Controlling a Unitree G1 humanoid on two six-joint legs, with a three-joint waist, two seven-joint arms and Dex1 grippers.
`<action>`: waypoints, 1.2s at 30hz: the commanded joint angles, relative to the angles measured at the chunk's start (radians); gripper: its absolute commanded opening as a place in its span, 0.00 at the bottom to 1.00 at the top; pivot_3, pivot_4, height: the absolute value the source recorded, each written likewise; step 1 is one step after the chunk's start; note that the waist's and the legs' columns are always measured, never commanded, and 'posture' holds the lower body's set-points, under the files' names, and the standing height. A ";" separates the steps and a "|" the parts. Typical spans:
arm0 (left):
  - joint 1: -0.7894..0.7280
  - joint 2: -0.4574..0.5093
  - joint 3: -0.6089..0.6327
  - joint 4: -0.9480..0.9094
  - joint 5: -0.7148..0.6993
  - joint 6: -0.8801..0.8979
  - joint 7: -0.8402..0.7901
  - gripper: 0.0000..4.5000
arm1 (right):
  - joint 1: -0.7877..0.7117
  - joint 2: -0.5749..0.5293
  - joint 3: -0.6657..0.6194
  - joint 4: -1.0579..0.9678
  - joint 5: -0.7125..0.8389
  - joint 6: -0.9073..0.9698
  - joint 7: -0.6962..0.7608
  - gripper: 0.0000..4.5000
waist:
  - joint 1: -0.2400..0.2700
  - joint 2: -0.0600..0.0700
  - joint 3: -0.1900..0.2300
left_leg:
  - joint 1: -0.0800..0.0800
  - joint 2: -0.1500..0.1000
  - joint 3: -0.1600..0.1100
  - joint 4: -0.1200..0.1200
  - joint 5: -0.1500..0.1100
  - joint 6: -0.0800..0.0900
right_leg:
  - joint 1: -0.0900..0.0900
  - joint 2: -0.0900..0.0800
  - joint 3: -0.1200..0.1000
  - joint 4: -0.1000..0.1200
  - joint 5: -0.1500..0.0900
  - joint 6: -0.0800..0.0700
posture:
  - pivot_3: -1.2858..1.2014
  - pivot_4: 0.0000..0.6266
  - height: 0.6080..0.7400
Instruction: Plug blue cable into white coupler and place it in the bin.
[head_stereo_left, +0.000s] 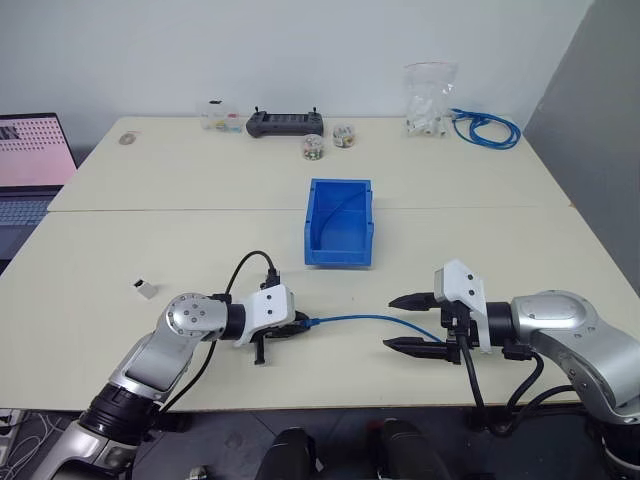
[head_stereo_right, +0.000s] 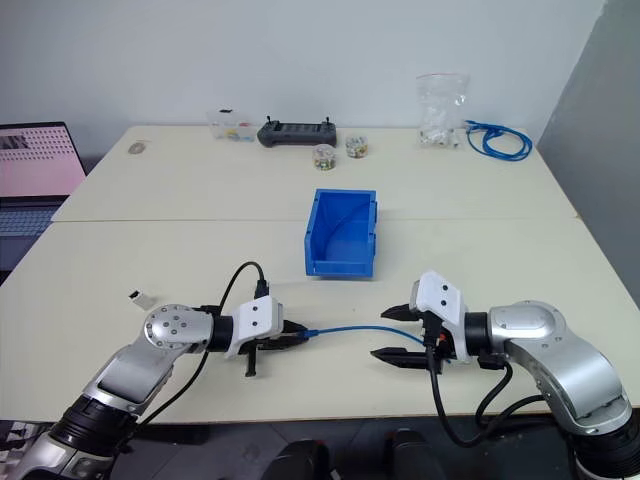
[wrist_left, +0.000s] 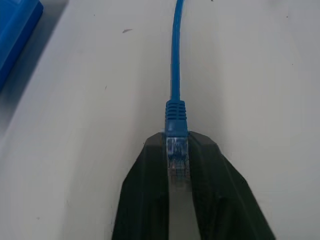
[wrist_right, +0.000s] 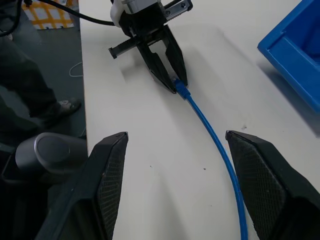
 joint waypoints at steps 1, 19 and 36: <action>0.021 0.038 -0.033 0.063 0.078 0.081 0.012 0.05 | 0.029 -0.010 -0.025 -0.040 0.009 -0.060 -0.020 0.74 | -0.001 0.000 0.000 | 0.002 0.000 0.000 -0.001 0.000 0.000 | 0.002 0.000 0.000 0.000 0.000 0.000 | 0.52 0.24 1.00; -0.236 -0.172 0.273 -0.215 -0.631 0.883 -0.001 0.05 | 0.100 0.063 -0.214 -0.114 0.552 0.196 -0.261 0.74 | -0.002 -0.008 0.006 | 0.002 0.000 -0.003 0.000 0.000 0.000 | 0.006 0.000 -0.002 -0.004 -0.002 0.001 | 0.52 0.24 1.00; -0.289 -0.211 0.389 -0.210 -0.970 1.105 0.119 0.05 | -0.094 0.217 -0.187 0.059 0.806 0.199 -0.520 0.74 | 0.000 -0.008 0.006 | 0.001 -0.001 -0.002 0.000 0.000 0.000 | 0.005 -0.001 -0.001 -0.005 -0.002 0.001 | 0.52 0.24 1.00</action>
